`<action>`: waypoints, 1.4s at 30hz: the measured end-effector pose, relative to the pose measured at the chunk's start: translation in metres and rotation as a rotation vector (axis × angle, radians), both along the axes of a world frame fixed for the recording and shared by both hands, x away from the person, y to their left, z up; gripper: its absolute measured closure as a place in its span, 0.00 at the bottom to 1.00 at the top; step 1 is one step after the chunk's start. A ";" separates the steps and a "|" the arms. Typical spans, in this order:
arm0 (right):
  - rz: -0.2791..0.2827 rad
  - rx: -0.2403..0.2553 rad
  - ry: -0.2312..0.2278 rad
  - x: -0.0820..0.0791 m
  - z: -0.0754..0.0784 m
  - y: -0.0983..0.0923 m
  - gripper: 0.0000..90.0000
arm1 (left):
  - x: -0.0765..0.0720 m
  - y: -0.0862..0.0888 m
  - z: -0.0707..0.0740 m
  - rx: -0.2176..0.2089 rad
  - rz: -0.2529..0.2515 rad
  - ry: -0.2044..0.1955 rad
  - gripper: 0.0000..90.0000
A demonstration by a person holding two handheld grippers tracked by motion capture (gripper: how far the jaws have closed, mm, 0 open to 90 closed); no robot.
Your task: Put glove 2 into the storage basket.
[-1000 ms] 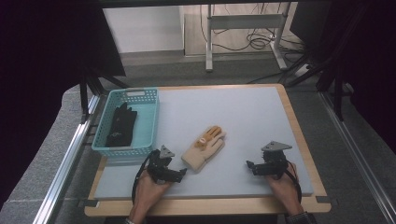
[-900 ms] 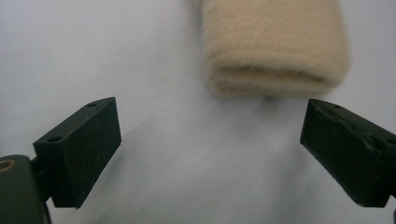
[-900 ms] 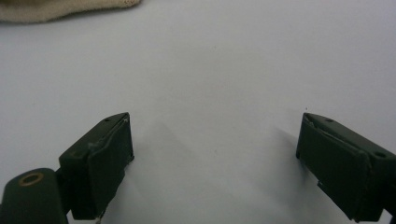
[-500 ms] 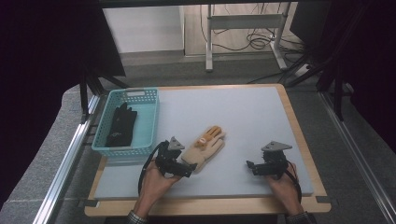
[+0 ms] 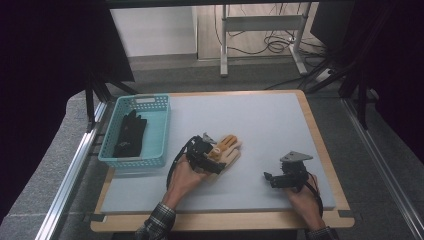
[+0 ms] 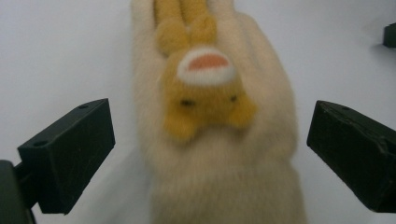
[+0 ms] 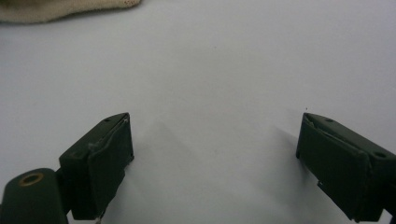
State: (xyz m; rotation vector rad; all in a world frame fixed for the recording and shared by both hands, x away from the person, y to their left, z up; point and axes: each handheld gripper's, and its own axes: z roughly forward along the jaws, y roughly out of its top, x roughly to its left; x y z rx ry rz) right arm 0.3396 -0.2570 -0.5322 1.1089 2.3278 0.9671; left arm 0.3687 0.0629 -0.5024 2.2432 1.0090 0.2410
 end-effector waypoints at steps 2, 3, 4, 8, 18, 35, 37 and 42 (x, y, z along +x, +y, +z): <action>0.000 0.000 0.000 0.000 0.000 0.000 0.11 | 0.007 -0.007 -0.005 0.015 0.004 0.010 0.01; 0.000 0.000 0.000 0.000 0.000 0.000 0.11 | 0.009 -0.009 -0.006 0.022 -0.001 0.015 0.01; 0.000 0.000 0.000 0.000 0.000 0.000 0.11 | 0.009 -0.009 -0.006 0.022 -0.001 0.015 0.01; -0.001 0.001 0.001 0.000 0.000 0.000 0.11 | 0.017 -0.018 -0.014 0.034 -0.003 0.042 0.01; -0.001 0.001 0.001 0.000 0.000 0.000 0.11 | 0.012 -0.028 -0.025 0.109 -0.030 0.029 0.07; -0.001 0.002 0.002 0.000 0.000 0.000 0.11 | 0.009 -0.018 -0.014 0.083 0.009 0.055 0.63; -0.001 0.002 0.002 0.000 0.000 0.000 0.11 | 0.009 -0.017 -0.013 0.087 0.013 0.049 0.63; -0.001 0.003 0.002 0.000 0.000 0.000 0.11 | 0.010 -0.008 0.001 0.059 0.047 0.029 0.63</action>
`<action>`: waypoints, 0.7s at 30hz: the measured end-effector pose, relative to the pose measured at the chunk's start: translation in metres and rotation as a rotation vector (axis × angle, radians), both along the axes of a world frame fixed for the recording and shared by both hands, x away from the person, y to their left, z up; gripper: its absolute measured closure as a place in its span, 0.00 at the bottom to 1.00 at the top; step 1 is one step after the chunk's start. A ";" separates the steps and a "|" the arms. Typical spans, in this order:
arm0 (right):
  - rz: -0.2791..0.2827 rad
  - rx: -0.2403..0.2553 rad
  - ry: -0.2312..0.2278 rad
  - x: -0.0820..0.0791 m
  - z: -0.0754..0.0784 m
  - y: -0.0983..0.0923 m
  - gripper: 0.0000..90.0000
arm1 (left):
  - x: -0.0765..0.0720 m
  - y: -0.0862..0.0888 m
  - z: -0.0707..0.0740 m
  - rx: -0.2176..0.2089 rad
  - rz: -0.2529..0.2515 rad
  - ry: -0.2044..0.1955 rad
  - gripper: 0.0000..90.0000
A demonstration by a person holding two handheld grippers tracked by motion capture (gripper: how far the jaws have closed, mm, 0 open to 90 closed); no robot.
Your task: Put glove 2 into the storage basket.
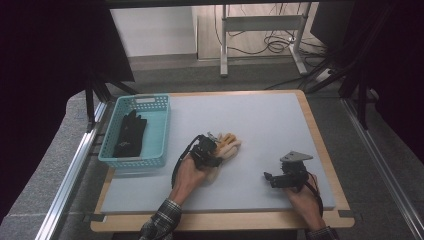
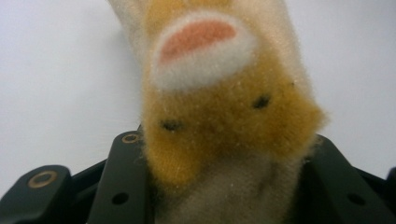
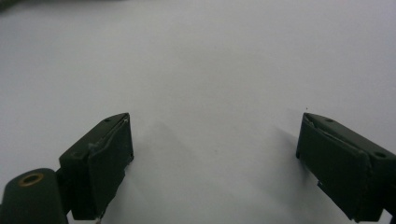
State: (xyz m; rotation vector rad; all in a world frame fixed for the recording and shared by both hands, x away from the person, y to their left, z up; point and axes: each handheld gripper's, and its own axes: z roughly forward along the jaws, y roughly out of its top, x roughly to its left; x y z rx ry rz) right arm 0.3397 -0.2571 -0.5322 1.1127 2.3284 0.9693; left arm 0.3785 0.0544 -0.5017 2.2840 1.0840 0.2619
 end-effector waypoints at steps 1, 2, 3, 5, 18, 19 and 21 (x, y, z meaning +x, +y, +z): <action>0.000 0.000 0.000 0.000 0.000 0.000 0.11 | 0.000 0.003 0.003 0.001 0.002 -0.006 0.63; 0.000 0.000 0.000 0.000 0.000 0.000 0.11 | 0.001 0.006 0.008 -0.008 0.012 -0.013 0.63; 0.000 0.000 0.000 0.000 0.000 0.000 0.11 | 0.001 0.006 0.008 -0.008 0.012 -0.013 0.63; 0.000 0.000 0.000 0.000 0.000 0.000 0.11 | 0.002 0.013 0.018 -0.010 0.026 -0.018 0.63; 0.001 0.000 0.000 0.000 0.000 0.000 0.11 | 0.009 0.049 0.062 0.000 0.108 -0.056 0.62; 0.001 0.000 0.000 0.000 0.000 0.000 0.11 | 0.009 0.052 0.065 -0.002 0.115 -0.059 0.62; 0.001 0.000 0.000 0.000 0.000 0.000 0.11 | 0.010 0.058 0.071 -0.006 0.126 -0.063 0.62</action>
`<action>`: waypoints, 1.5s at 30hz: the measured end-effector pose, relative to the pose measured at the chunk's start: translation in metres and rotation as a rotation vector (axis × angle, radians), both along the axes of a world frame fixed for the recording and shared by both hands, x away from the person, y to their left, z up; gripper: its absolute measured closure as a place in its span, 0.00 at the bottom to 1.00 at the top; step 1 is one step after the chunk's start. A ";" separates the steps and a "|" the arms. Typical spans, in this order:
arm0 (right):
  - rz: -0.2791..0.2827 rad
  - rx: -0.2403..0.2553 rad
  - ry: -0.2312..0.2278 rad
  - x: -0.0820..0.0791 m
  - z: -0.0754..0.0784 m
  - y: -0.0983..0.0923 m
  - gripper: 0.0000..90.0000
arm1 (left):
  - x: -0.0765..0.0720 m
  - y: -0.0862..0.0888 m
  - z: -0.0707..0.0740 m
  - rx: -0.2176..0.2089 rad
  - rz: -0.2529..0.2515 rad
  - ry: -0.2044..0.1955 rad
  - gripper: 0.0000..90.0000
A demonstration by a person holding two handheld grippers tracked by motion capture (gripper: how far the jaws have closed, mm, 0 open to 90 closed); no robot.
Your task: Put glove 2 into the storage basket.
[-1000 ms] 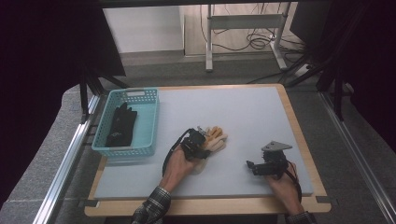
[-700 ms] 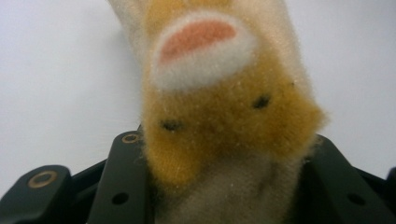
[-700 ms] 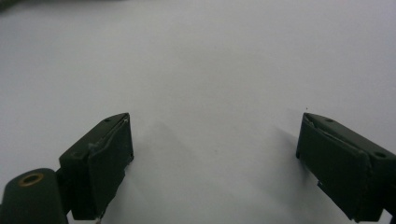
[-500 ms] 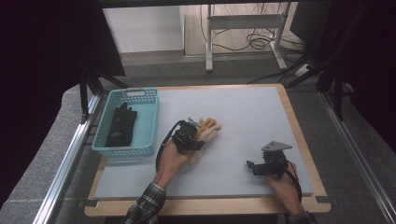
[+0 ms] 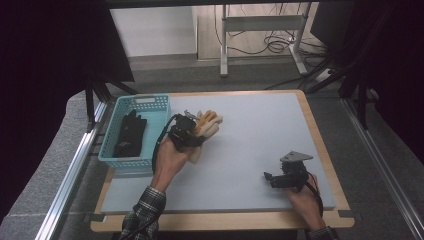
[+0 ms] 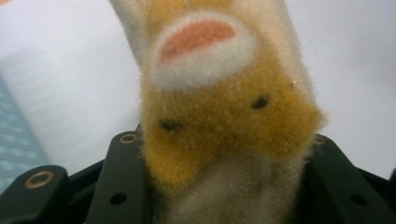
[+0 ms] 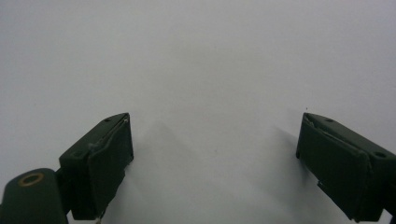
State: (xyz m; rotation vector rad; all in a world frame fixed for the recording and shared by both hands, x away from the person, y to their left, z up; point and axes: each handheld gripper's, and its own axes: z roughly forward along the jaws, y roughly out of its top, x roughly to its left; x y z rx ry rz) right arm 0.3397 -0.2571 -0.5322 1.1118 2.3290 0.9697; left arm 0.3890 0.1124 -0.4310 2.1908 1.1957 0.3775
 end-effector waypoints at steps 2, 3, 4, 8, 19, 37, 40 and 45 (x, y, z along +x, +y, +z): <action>0.000 0.000 0.000 0.000 0.000 0.000 0.11 | 0.001 0.004 0.003 -0.005 0.011 -0.003 0.61; 0.000 0.000 0.000 0.000 0.000 0.000 0.11 | 0.001 0.007 0.006 -0.004 0.017 -0.004 0.61; 0.000 0.000 0.000 0.000 0.000 0.000 0.11 | 0.002 0.011 0.009 -0.008 0.025 -0.007 0.61; 0.000 0.000 0.000 0.000 0.000 0.000 0.11 | 0.005 0.026 0.017 0.005 0.065 -0.017 0.61; 0.000 0.001 0.000 0.000 0.000 0.000 0.11 | 0.010 0.073 0.031 0.002 0.172 -0.029 0.61; -0.001 0.000 0.000 0.000 0.000 0.000 0.11 | 0.032 0.154 0.003 0.035 0.407 0.036 0.60; -0.001 0.001 0.000 0.000 0.000 0.000 0.11 | 0.043 0.158 -0.013 0.039 0.418 0.075 0.60; 0.000 0.001 0.000 0.000 0.000 0.000 0.11 | 0.057 0.157 -0.028 0.045 0.417 0.116 0.59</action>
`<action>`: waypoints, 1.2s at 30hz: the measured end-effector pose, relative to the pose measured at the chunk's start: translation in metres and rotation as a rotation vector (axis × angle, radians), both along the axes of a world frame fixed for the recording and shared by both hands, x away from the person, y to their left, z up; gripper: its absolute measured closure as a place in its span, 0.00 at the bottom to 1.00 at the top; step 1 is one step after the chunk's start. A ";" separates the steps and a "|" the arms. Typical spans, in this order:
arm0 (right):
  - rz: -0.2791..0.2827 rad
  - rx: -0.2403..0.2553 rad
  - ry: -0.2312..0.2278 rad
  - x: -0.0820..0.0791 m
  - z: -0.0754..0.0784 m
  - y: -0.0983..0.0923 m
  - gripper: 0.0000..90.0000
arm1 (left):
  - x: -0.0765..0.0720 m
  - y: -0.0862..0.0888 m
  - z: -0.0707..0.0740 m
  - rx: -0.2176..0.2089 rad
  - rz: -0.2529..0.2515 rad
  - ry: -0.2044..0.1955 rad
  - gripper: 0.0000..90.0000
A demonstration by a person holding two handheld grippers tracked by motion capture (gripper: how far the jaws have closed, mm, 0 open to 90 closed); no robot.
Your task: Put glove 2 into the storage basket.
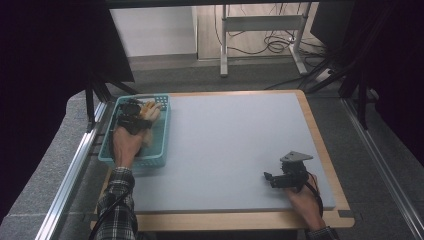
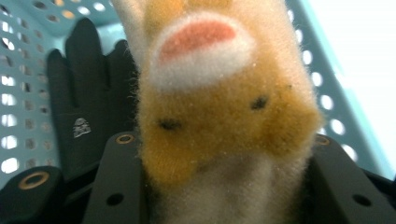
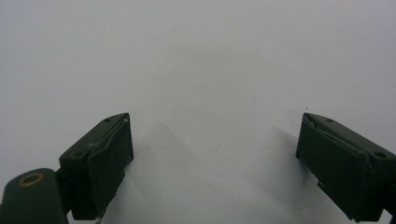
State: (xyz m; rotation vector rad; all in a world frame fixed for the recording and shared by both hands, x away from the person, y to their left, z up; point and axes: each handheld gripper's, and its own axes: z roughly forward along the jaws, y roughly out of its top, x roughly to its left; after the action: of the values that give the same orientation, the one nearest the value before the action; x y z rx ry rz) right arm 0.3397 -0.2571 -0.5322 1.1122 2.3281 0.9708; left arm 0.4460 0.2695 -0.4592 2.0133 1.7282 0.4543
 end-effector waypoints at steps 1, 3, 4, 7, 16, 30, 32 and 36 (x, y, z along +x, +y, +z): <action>0.000 0.000 0.000 0.000 0.000 0.000 0.11 | 0.002 -0.001 -0.003 0.000 0.002 0.005 0.59; 0.000 0.000 0.000 0.000 0.000 0.000 0.11 | 0.011 -0.004 -0.011 0.007 -0.003 0.037 0.59; 0.000 0.000 0.000 0.000 0.000 0.000 0.11 | 0.011 -0.004 -0.011 0.007 -0.003 0.037 0.58; 0.001 0.000 0.000 0.000 0.000 0.000 0.11 | 0.021 -0.011 -0.022 0.015 -0.021 0.073 0.58; 0.002 0.000 -0.001 0.000 0.000 0.000 0.11 | 0.034 -0.021 -0.038 0.039 -0.081 0.149 0.40; 0.001 0.000 -0.001 0.000 0.000 0.000 0.11 | 0.016 -0.002 -0.005 -0.076 -0.120 0.110 0.10; 0.001 0.000 -0.001 0.000 0.000 0.000 0.11 | 0.011 0.000 0.005 -0.084 -0.118 0.074 0.12; 0.001 -0.001 -0.001 0.000 0.000 0.000 0.11 | 0.005 0.008 0.017 -0.067 -0.082 0.027 0.32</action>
State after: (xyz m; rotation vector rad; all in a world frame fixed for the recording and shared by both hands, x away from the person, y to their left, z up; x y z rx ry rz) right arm 0.3396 -0.2571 -0.5322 1.1100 2.3287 0.9708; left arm 0.4514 0.2773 -0.4424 2.0427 1.6467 0.3389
